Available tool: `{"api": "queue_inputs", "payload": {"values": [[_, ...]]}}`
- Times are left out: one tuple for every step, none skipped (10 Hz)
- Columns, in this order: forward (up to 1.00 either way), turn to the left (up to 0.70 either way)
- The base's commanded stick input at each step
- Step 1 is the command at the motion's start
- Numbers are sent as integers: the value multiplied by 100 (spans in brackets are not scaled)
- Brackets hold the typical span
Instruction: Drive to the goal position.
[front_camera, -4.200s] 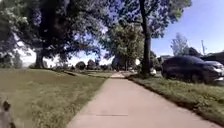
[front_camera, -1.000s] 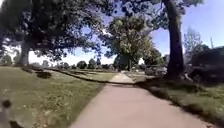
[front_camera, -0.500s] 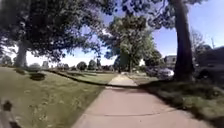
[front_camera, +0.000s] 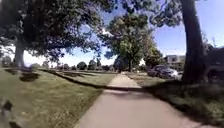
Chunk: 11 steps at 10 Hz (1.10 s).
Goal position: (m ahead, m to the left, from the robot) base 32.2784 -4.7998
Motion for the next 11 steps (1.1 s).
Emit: {"api": "queue_inputs", "payload": {"values": [[100,23],[100,23],[100,23],[100,23],[100,23],[100,24],[100,25],[100,31],[100,31],[100,31],[100,31]]}}
